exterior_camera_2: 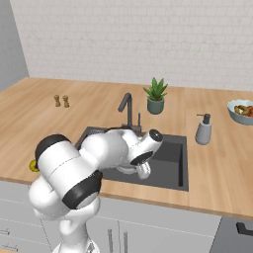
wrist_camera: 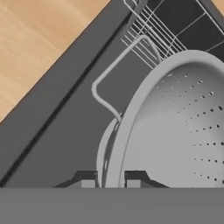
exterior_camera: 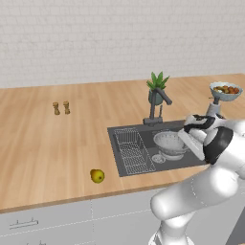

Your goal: Put the colander in the sink, put the pear in the colander, and turn on the sink faucet and pour water over the colander.

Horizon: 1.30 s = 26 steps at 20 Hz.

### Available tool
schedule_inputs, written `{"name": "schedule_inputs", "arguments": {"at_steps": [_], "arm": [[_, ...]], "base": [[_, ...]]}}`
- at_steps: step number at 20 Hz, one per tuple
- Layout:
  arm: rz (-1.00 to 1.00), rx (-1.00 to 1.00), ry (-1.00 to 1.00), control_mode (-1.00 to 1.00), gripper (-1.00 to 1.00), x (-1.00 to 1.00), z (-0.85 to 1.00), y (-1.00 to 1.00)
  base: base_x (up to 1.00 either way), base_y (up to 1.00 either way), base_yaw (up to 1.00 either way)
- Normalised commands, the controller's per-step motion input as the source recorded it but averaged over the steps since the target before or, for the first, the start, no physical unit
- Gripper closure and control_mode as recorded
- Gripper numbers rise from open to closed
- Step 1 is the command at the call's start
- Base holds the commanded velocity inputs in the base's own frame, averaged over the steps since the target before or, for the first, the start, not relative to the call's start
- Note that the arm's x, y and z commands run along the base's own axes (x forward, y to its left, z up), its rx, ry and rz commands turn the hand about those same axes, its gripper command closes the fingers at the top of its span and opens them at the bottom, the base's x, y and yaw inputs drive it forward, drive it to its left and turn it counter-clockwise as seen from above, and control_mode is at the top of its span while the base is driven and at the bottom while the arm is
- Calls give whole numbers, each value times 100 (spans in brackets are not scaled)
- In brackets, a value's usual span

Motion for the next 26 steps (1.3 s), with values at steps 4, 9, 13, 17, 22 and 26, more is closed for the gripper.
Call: {"name": "schedule_inputs", "arguments": {"at_steps": [4, 9, 13, 17, 22, 26], "arm": [[2, 0, 0, -100, 100, 28, -27, 20], [2, 0, 0, -100, 100, 21, -22, 4], [3, 0, 0, -100, 100, 5, -22, 0], [3, 0, 0, -100, 100, 3, -19, 0], [3, 0, 0, -100, 100, 2, -25, 0], [3, 0, -2, -100, 100, 1, -25, 0]], "base": [[0, 0, 0], [0, 0, 0], [0, 0, 0], [0, 0, 0], [0, 0, 0], [0, 0, 0]]}}
